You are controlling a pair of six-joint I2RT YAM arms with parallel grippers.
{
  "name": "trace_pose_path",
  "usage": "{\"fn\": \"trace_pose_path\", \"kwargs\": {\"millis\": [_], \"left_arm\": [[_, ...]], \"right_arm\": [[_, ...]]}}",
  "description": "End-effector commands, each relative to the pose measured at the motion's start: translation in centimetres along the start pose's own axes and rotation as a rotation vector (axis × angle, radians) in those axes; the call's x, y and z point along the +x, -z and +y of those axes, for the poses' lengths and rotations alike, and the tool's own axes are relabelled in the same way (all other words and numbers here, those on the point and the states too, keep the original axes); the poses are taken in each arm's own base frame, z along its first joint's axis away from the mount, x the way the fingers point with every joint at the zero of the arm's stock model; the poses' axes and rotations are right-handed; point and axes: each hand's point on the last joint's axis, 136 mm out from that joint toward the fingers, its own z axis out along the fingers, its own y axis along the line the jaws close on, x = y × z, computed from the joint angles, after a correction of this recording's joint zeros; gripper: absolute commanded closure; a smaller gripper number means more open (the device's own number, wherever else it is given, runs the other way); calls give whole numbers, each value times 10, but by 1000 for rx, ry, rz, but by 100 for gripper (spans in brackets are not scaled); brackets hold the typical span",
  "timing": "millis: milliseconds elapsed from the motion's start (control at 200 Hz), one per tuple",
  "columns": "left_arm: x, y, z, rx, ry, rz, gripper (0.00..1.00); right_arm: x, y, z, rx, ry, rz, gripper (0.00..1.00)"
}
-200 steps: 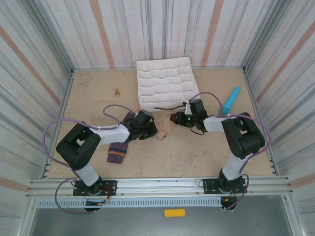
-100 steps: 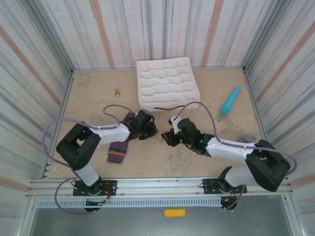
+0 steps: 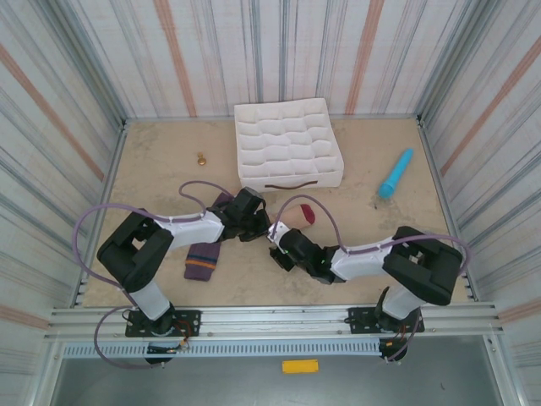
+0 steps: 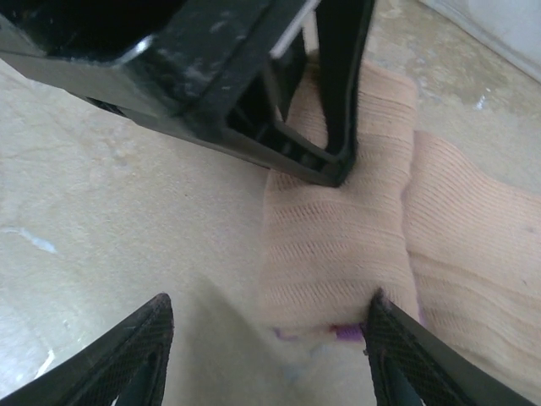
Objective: Roll the socks
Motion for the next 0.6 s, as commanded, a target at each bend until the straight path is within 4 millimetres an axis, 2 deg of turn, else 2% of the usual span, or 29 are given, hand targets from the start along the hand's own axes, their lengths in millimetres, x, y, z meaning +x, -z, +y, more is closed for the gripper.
{"fn": "trace_pose_path", "kwargs": {"millis": [0,190,386,596], "left_arm": [[10,-4,8,-38,20,50,100],[10,-3,11,-45,19,54,100],[10,-3,10,-34,21,67,100],[10,-5,12,-22,34,86,100]], "right_arm": [[-25,-8,-5,76,71,-77,40],[-23,-17,-12,144,106,-76,45],[-7,-24,-15,170,125,-39,51],[10,-31,-14,166,112,4,67]]}}
